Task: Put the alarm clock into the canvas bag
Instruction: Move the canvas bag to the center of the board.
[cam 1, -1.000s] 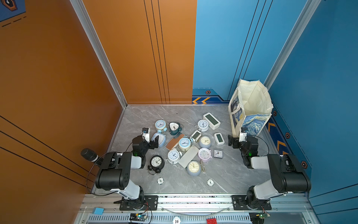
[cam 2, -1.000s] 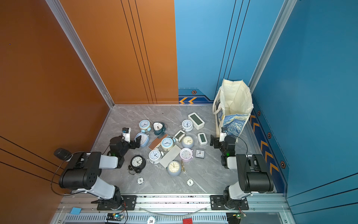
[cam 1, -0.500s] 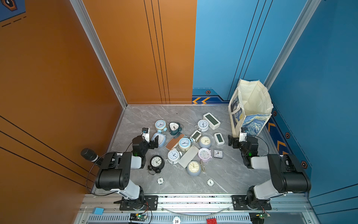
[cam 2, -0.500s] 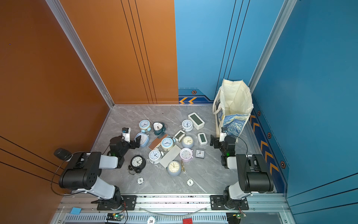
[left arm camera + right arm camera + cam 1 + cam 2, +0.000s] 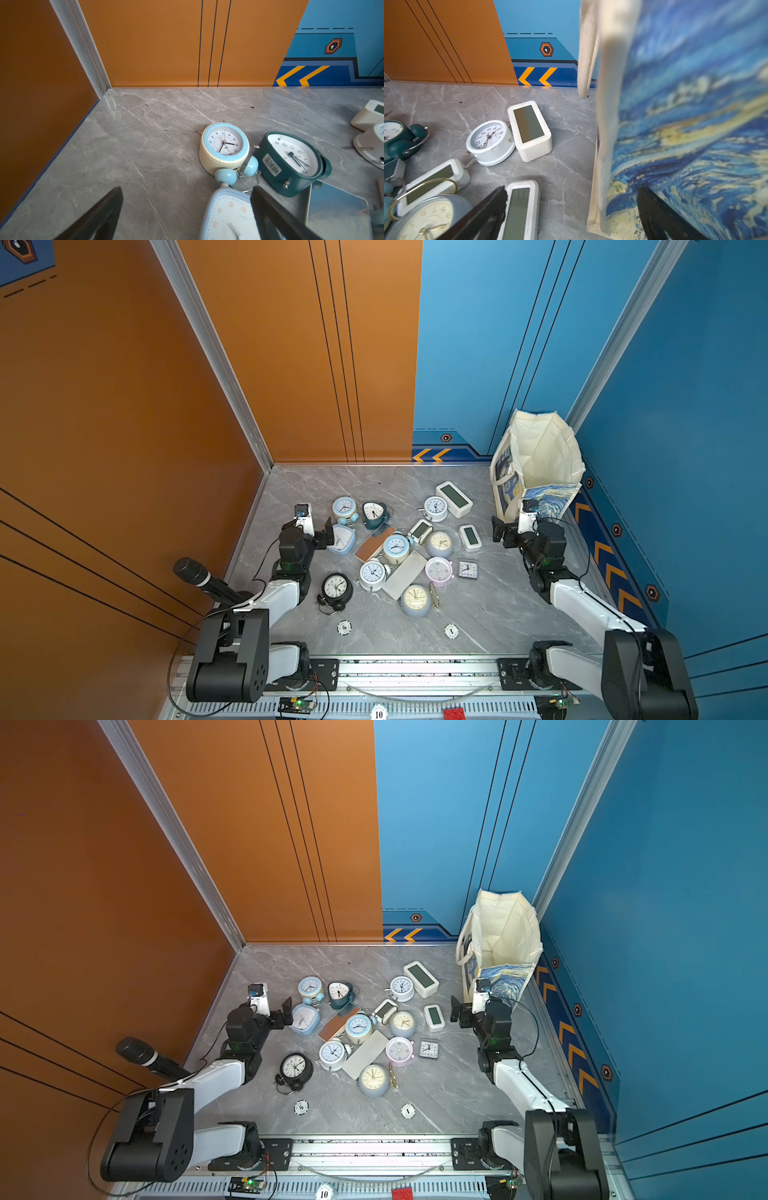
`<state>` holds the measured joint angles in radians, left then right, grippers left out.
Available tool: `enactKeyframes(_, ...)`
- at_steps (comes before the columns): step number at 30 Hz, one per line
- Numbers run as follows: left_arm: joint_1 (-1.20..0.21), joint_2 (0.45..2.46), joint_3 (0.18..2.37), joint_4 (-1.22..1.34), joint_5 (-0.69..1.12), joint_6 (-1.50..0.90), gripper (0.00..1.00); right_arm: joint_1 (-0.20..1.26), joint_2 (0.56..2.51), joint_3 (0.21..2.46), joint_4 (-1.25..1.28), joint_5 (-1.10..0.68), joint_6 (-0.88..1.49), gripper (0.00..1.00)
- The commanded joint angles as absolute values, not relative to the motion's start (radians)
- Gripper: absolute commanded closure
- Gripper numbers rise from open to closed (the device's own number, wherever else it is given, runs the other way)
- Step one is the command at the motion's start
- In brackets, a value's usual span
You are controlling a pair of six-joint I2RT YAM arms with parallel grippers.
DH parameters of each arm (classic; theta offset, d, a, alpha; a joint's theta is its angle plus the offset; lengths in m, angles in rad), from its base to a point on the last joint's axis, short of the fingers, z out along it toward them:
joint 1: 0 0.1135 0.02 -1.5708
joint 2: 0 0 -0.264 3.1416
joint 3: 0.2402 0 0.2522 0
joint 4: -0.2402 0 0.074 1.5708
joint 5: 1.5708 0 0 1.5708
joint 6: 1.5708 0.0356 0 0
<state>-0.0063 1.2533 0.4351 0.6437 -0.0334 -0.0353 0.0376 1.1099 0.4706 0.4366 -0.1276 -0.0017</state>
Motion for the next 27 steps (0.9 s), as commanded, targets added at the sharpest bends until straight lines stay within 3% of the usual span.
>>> enactKeyframes(1, -0.015, 1.213, 0.562, 0.386, -0.054, -0.112, 0.02, 0.062, 1.0, 0.54, 0.181, -0.147, -0.017, 0.0)
enactKeyframes(6, -0.032, 1.227, 0.778, 0.091, 0.008, -0.233, 0.02, 0.106, 0.902, 0.681, -0.03, -0.169, -0.016, 0.02)
enactKeyframes(11, -0.04, 1.311, 1.008, -0.199, 0.122, -0.285, 0.02, 0.123, 0.936, 0.885, -0.204, -0.063, 0.066, 0.05)
enactKeyframes(17, -0.054, 1.367, 1.149, -0.339, 0.314, -0.3, 0.01, 0.123, 1.113, 1.176, -0.419, 0.064, 0.112, 0.1)
enactKeyframes(27, -0.125, 1.366, 1.181, -0.413, 0.373, -0.29, 0.01, 0.1, 1.431, 1.558, -0.641, 0.126, 0.12, 0.17)
